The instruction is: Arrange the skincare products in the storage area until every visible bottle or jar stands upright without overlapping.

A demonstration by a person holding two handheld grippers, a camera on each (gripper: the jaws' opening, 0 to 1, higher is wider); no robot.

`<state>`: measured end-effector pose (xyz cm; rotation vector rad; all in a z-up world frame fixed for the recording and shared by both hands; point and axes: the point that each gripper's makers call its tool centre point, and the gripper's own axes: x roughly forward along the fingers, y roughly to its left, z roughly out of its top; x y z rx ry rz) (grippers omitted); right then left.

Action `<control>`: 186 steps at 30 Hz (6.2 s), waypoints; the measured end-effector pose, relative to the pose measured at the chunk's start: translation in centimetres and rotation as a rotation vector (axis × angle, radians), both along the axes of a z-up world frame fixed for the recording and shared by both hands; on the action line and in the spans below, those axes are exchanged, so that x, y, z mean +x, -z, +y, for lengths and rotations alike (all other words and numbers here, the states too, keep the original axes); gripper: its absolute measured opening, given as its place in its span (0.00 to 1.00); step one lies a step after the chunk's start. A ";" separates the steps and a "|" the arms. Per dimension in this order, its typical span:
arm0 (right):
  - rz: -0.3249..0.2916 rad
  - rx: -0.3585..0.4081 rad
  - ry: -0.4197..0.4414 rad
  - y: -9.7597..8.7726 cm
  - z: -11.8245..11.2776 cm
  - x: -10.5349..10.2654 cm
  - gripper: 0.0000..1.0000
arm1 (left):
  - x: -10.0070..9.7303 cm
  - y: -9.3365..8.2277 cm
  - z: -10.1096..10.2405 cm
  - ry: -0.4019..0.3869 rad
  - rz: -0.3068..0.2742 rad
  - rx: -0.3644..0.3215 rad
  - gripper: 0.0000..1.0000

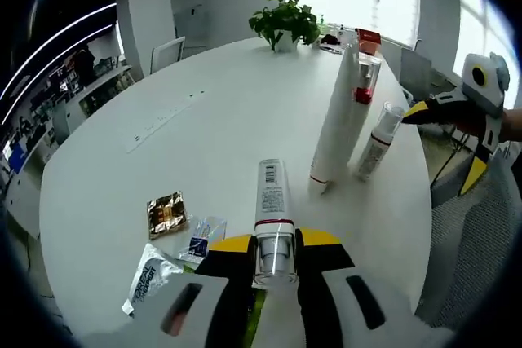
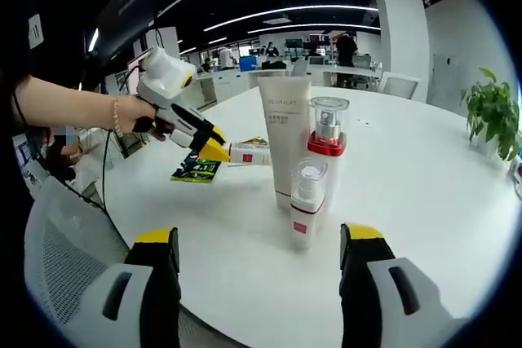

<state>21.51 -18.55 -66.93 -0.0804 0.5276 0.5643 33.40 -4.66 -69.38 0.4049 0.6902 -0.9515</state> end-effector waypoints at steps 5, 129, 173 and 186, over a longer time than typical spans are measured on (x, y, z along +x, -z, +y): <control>-0.013 -0.008 -0.025 -0.2 0.5 -0.1 0.79 | -2.3 -1.5 -0.1 0.030 0.002 -0.008 0.24; -0.068 0.308 -0.419 -5.7 9.8 -2.1 0.23 | -13.6 -11.9 -6.0 0.212 0.047 -0.573 0.18; -0.138 -0.086 -0.314 -2.1 8.1 -0.9 0.22 | -12.8 -8.1 -7.4 0.319 -0.159 -0.333 0.21; -0.109 -0.179 -0.307 1.0 7.4 0.1 0.22 | -12.0 -5.1 -8.1 0.333 -0.161 -0.313 0.20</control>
